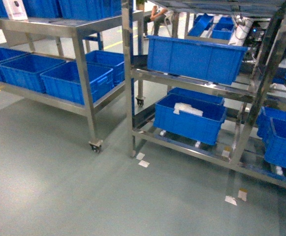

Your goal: Pick red block from blue box to shelf

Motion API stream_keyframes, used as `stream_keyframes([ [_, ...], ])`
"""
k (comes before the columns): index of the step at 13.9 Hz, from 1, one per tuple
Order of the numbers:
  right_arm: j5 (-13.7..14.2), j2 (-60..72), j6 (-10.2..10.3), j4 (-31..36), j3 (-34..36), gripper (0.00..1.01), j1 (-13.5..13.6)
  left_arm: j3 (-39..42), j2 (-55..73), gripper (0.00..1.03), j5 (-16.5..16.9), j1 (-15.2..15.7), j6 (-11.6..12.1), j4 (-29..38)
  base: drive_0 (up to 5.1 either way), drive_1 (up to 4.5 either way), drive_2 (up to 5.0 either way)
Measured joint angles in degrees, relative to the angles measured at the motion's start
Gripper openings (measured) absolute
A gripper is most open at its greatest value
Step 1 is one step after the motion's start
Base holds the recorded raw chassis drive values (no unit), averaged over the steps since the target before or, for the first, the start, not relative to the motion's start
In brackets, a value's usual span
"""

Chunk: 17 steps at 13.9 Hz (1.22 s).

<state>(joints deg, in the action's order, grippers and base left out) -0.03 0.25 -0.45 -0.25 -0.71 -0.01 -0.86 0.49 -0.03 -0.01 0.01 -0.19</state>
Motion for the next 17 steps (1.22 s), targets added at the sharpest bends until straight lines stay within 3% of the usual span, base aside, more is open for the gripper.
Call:
stream_keyframes([
  [17, 0.00, 0.00, 0.00, 0.00, 0.00, 0.27, 0.00, 0.00, 0.00, 0.98, 0.00, 0.00, 0.00, 0.00, -1.6, -1.62, -1.6],
])
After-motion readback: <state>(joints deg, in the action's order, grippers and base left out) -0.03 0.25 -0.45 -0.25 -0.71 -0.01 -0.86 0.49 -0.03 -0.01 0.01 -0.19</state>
